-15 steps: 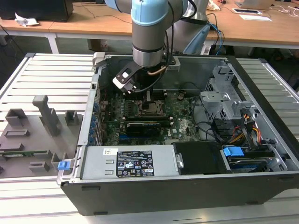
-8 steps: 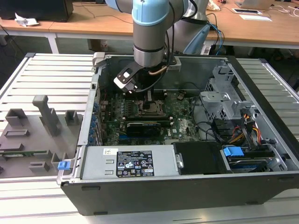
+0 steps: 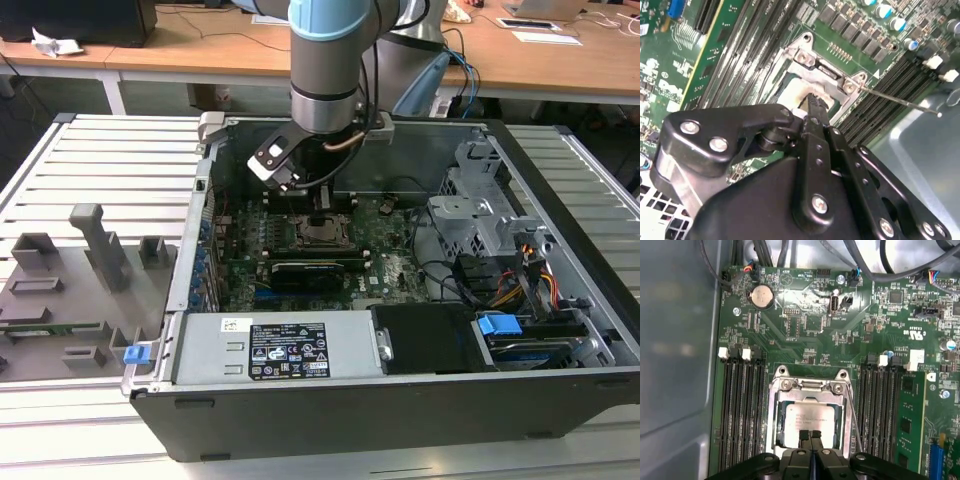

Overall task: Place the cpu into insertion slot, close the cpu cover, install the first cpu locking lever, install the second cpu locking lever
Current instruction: 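Close the cpu cover, then install the first cpu locking lever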

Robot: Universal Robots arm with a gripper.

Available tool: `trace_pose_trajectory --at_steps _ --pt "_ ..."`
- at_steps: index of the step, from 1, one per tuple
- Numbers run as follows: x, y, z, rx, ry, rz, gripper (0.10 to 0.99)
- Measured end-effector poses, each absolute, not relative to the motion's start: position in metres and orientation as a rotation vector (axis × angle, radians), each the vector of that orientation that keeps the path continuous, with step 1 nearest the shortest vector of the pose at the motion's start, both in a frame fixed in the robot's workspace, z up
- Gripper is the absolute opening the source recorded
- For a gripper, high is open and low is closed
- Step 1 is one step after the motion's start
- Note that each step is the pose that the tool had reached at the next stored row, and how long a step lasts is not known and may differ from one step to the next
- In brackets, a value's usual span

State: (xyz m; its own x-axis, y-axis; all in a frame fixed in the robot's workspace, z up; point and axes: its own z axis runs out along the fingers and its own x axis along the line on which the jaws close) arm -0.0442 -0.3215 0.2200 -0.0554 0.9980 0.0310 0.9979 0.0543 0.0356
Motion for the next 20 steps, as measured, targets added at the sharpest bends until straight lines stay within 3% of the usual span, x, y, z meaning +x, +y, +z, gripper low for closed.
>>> trace_pose_trajectory --at_steps 20 --pt "-0.0386 -0.3216 0.2227 2.158 2.28 0.074 0.106"
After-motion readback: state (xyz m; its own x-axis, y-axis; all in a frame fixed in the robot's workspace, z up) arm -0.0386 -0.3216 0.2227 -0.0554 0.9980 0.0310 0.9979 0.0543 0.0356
